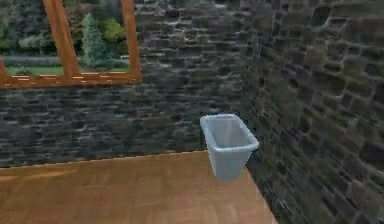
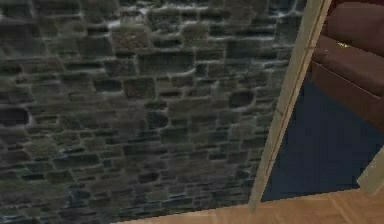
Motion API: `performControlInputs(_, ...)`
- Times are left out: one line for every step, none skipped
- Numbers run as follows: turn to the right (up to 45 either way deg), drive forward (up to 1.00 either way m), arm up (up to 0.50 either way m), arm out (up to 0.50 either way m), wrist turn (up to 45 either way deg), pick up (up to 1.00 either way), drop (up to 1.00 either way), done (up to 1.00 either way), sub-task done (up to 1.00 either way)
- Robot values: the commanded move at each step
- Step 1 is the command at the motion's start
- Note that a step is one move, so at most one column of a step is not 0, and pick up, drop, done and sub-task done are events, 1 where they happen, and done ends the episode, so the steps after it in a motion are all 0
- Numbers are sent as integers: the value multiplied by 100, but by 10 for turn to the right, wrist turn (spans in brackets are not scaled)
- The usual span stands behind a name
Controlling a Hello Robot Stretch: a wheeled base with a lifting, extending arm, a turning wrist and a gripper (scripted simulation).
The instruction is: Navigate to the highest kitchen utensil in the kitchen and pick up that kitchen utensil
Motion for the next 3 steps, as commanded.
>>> performControlInputs(-60, 0, 0, 0, 0, 0, 0, 0, 0)
performControlInputs(0, 30, 0, 0, 0, 0, 0, 0, 0)
performControlInputs(-450, 0, 0, 0, 0, 0, 0, 0, 0)
